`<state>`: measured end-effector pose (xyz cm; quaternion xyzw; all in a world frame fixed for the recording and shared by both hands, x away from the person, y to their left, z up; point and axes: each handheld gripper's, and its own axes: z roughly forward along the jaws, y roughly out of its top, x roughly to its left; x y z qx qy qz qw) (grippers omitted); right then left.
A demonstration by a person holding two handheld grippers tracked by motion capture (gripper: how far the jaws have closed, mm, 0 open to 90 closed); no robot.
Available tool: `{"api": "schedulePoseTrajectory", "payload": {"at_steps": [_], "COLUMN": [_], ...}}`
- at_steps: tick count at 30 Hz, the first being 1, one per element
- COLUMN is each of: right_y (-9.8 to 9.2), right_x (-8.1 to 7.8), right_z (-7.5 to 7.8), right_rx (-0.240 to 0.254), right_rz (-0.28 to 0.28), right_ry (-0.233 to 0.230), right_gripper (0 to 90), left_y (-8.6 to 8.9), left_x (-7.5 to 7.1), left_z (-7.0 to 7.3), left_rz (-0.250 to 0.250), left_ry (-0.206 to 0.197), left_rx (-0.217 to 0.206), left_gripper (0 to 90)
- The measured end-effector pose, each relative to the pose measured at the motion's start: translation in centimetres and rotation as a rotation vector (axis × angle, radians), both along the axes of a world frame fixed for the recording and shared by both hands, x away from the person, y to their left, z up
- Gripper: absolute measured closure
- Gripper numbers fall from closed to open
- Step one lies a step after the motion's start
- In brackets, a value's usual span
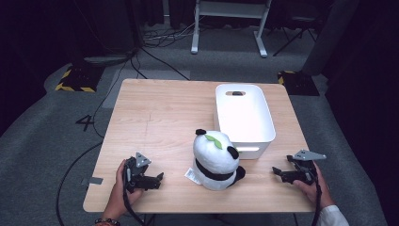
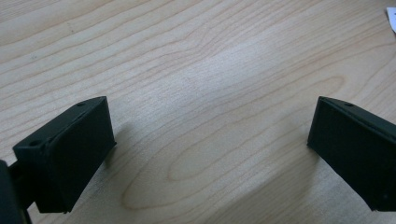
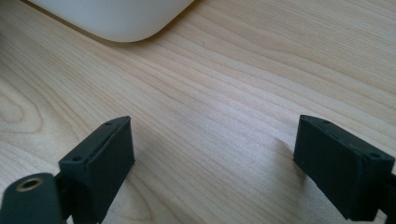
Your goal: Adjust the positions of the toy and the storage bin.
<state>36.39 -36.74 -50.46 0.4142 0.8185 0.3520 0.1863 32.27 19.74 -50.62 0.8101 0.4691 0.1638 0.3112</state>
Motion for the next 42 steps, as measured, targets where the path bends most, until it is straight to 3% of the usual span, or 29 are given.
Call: {"api": "schedulePoseTrajectory", "payload": {"at_steps": [8, 22, 42], "right_y": [-0.2, -0.7, 1.3], "right_x": [-0.3, -1.5, -2.8], "right_z": [0.1, 1.4, 2.9], "right_rx": [-0.005, 0.062, 0.062], "right_rz": [0.0, 0.06, 0.134], "right_ry": [-0.022, -0.054, -0.095], "right_gripper": [16.7, 20.5, 22.2], "left_y": [0.3, 0.3, 0.3], "left_x": [-0.2, -0.2, -0.2], "left_z": [0.0, 0.0, 0.0], "left_rz": [-0.054, -0.057, -0.057], "left_ry": [0.0, 0.001, 0.001], "left_rx": [0.002, -0.001, -0.001], "left_gripper": [0.4, 0.4, 0.5]}}
